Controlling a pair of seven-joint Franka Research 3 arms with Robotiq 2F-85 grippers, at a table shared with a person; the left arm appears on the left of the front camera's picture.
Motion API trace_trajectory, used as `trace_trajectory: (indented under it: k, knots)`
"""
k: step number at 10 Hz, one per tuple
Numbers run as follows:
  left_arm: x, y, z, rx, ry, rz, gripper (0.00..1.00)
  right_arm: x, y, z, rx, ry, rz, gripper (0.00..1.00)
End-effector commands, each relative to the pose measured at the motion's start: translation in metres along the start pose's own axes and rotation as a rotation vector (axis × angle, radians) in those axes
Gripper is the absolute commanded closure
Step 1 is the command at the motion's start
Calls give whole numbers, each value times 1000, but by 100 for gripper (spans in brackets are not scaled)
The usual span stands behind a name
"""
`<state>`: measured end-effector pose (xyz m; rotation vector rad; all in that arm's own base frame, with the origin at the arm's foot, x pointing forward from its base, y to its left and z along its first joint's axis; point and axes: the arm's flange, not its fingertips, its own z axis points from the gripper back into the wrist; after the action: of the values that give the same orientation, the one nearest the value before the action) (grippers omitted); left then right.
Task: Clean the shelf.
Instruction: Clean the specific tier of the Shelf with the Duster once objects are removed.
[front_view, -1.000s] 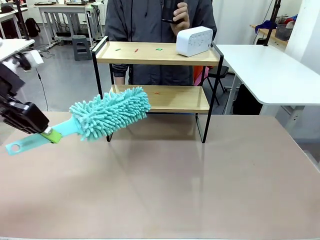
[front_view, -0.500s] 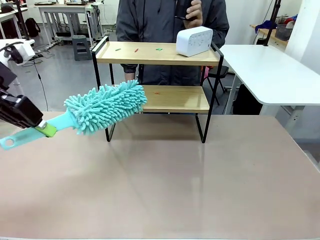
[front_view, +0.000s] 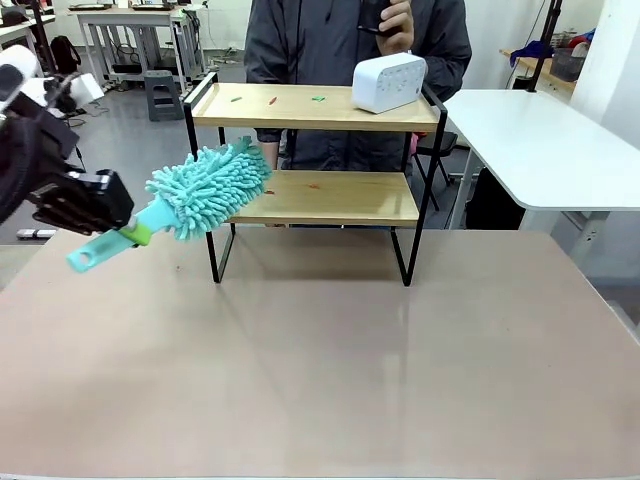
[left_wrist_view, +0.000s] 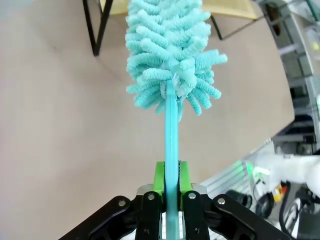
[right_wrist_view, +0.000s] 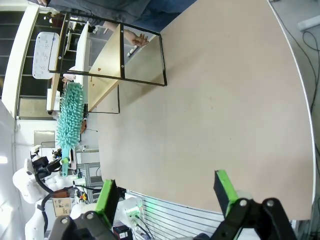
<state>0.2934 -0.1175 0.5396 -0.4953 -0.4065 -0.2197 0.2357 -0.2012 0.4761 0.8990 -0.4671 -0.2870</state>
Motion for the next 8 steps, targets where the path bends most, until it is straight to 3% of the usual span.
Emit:
trace_trajectory:
  k: [1,4,8]
  knots:
    - [6,-7,-27,79,-55,69,88,1,0,0,26,-13,22,0]
    - [36,-22,-59,185,-136,109,88,1,0,0,26,-13,22,0]
    - [63,-35,-97,274,-90,96,88,1,0,0,26,-13,22,0]
